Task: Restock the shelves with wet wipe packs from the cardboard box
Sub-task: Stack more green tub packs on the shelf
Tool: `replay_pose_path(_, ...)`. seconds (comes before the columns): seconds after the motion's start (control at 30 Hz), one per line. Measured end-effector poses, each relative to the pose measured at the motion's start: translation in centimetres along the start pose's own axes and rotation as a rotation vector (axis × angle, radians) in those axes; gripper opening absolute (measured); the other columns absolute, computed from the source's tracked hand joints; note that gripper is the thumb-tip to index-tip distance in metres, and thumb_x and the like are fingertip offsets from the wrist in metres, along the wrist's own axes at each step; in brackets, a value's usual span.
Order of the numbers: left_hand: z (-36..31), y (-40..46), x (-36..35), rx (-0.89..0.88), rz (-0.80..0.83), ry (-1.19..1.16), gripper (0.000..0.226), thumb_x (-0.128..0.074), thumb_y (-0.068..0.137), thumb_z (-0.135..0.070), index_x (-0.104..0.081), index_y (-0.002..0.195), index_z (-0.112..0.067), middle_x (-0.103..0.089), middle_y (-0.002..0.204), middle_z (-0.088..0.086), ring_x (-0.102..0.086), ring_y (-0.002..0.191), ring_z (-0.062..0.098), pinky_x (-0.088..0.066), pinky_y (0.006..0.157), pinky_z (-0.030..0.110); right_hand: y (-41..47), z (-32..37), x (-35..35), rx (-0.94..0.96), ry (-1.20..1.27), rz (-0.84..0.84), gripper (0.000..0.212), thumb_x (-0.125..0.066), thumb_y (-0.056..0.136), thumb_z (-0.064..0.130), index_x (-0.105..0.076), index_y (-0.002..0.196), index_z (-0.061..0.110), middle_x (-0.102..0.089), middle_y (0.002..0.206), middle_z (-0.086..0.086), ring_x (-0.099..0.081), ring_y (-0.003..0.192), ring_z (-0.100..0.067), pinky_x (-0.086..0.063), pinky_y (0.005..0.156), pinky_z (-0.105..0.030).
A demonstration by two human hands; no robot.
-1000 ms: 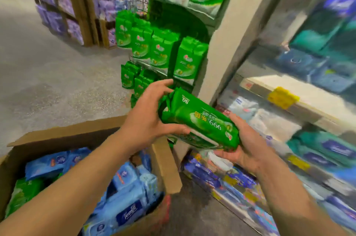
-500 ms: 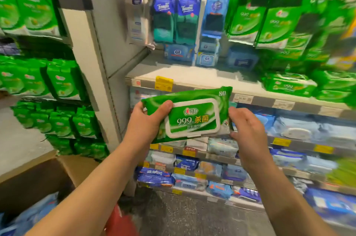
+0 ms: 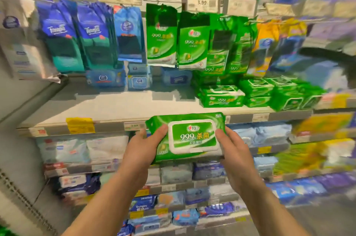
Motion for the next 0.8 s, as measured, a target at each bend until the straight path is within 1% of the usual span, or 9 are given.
replay_pose_path(0.13,-1.1,3.5,-5.3,-0.075,0.163,-0.007,0.023,-0.067,0.092,-0.025,-0.062,0.115,-0.025,-0.076,0.097,-0.015,-0.073,0.089,0.003,-0.058,0.084,0.026,4.4,-0.2,3.2,-0.084,0.014,-0.093,0.059,-0.071,0.081,0.064,-0.066,0.128,0.031,-0.07,0.13,0.008,-0.063,0.123,-0.02,-0.047,0.108,-0.055)
replay_pose_path(0.27,-2.2,8.2,-9.5,-0.166,0.315,0.209,0.039,-0.078,0.082,-0.035,-0.061,0.117,-0.036,-0.075,0.103,-0.016,-0.071,0.085,0.0,-0.056,0.078,0.023,9.2,0.8,5.4,-0.076,0.015,-0.158,0.032,-0.063,0.098,0.043,-0.065,0.126,0.026,-0.076,0.114,0.006,-0.073,0.098,-0.011,-0.055,0.079,-0.039)
replay_pose_path(0.33,-1.9,10.3,-11.4,-0.161,0.383,0.253,0.049,-0.084,0.076,-0.025,-0.06,0.118,-0.033,-0.075,0.101,-0.012,-0.071,0.084,0.003,-0.057,0.075,0.022,11.1,0.9,6.7,-0.08,-0.027,-0.198,0.062,-0.074,0.084,0.058,-0.059,0.134,0.024,-0.069,0.127,0.001,-0.069,0.107,-0.014,-0.057,0.084,-0.045)
replay_pose_path(0.4,-1.8,12.1,-13.1,-0.149,0.418,0.258,0.065,-0.089,0.066,-0.018,-0.057,0.121,-0.031,-0.075,0.106,-0.009,-0.072,0.097,0.012,-0.058,0.089,0.037,13.0,1.0,8.2,-0.059,-0.08,-0.229,0.098,-0.081,0.06,0.077,-0.055,0.138,0.024,-0.061,0.14,-0.005,-0.064,0.122,-0.027,-0.055,0.098,-0.054)
replay_pose_path(0.43,-1.9,12.9,-13.9,-0.165,0.421,0.275,0.072,-0.091,0.061,-0.02,-0.054,0.122,-0.032,-0.075,0.108,-0.008,-0.072,0.1,0.015,-0.056,0.091,0.043,13.9,1.2,8.9,-0.042,-0.078,-0.228,0.104,-0.082,0.055,0.081,-0.055,0.138,0.026,-0.06,0.143,-0.005,-0.062,0.125,-0.028,-0.052,0.103,-0.056)
replay_pose_path(0.53,-2.0,15.4,-15.8,-0.188,0.382,0.317,0.083,-0.091,0.055,-0.027,-0.048,0.126,-0.036,-0.074,0.109,-0.01,-0.071,0.101,0.015,-0.056,0.091,0.046,16.6,2.8,9.7,-0.006,-0.095,-0.218,0.099,-0.08,0.058,0.077,-0.051,0.14,0.03,-0.057,0.143,0.001,-0.06,0.127,-0.024,-0.047,0.108,-0.057)
replay_pose_path(0.67,-3.1,17.1,-18.2,-0.259,0.308,0.442,0.068,-0.087,0.071,-0.027,-0.051,0.128,-0.039,-0.073,0.101,-0.024,-0.069,0.091,-0.003,-0.057,0.083,0.023,20.8,3.6,10.9,-0.012,-0.078,-0.159,0.087,-0.076,0.081,0.059,-0.043,0.152,0.023,-0.049,0.144,0.008,-0.05,0.132,-0.022,-0.044,0.111,-0.054)
replay_pose_path(0.73,-3.5,18.0,-19.2,-0.266,0.265,0.459,0.067,-0.085,0.073,-0.031,-0.052,0.131,-0.037,-0.073,0.1,-0.025,-0.069,0.091,-0.003,-0.056,0.088,0.027,22.8,3.5,11.1,-0.078,-0.055,-0.1,0.082,-0.072,0.085,0.053,-0.042,0.153,0.017,-0.051,0.142,0.005,-0.053,0.125,-0.02,-0.047,0.101,-0.044)
replay_pose_path(0.8,-3.7,18.7,-20.2,-0.265,0.226,0.483,0.075,-0.084,0.07,-0.039,-0.05,0.136,-0.035,-0.073,0.102,-0.023,-0.069,0.095,0.0,-0.055,0.091,0.032,24.4,3.7,11.5,-0.077,-0.105,-0.063,0.059,-0.064,0.095,0.052,-0.054,0.142,0.018,-0.061,0.128,0.002,-0.059,0.107,-0.016,-0.046,0.081,-0.035)
Point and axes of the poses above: each hand's wrist, its own y-axis towards the middle knuckle, its own x-axis out of the back of the hand, z = x × y, the point moved 10 cm from there along y, towards the middle knuckle
